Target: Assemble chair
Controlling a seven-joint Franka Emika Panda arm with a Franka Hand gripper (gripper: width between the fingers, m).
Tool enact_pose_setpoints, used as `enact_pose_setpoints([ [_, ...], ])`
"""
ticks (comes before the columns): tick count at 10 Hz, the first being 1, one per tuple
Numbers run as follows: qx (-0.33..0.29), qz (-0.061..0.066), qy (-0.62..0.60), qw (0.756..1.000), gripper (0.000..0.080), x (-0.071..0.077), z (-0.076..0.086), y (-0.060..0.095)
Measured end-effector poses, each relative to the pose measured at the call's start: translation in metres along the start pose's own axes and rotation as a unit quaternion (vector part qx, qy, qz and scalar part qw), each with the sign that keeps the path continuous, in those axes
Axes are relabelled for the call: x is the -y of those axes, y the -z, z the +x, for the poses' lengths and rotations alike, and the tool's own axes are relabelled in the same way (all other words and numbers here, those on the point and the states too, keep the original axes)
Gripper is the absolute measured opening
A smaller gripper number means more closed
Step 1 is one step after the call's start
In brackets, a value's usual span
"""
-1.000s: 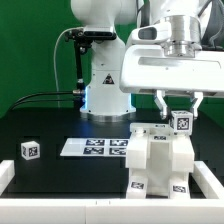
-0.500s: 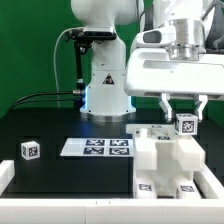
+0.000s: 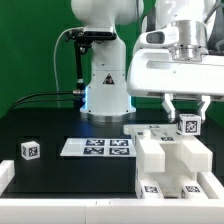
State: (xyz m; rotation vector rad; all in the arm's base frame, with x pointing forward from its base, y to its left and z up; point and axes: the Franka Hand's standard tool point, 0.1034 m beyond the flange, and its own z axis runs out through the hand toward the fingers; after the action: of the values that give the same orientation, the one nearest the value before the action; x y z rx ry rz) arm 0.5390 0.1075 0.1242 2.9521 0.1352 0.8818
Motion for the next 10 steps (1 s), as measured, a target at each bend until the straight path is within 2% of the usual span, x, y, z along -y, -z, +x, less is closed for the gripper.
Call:
enact_pose_setpoints([
  [1, 0.000, 0.000, 0.000, 1.000, 0.0382, 0.000, 0.000, 0.000],
  [2, 0.000, 0.000, 0.000, 1.000, 0.0382, 0.000, 0.000, 0.000],
  [3, 0.000, 0.000, 0.001, 1.000, 0.0546, 0.000, 0.000, 0.000],
  [4, 0.000, 0.000, 0.001, 1.000, 0.0546, 0.000, 0.000, 0.000],
  [5, 0.000, 0.000, 0.001, 1.000, 0.0643, 0.000, 0.000, 0.000],
  [7, 0.012, 0.001, -0.001, 1.000, 0.0648, 0.001, -0.002, -0.001],
  [8, 0.048, 0.012, -0.010, 0.999, 0.0648, 0.005, 0.005, 0.000],
  [9, 0.055, 0.017, -0.017, 0.998, 0.0649, 0.004, 0.016, 0.003],
  [10, 0.100, 0.024, -0.025, 0.994, 0.0649, 0.003, 0.014, 0.005],
])
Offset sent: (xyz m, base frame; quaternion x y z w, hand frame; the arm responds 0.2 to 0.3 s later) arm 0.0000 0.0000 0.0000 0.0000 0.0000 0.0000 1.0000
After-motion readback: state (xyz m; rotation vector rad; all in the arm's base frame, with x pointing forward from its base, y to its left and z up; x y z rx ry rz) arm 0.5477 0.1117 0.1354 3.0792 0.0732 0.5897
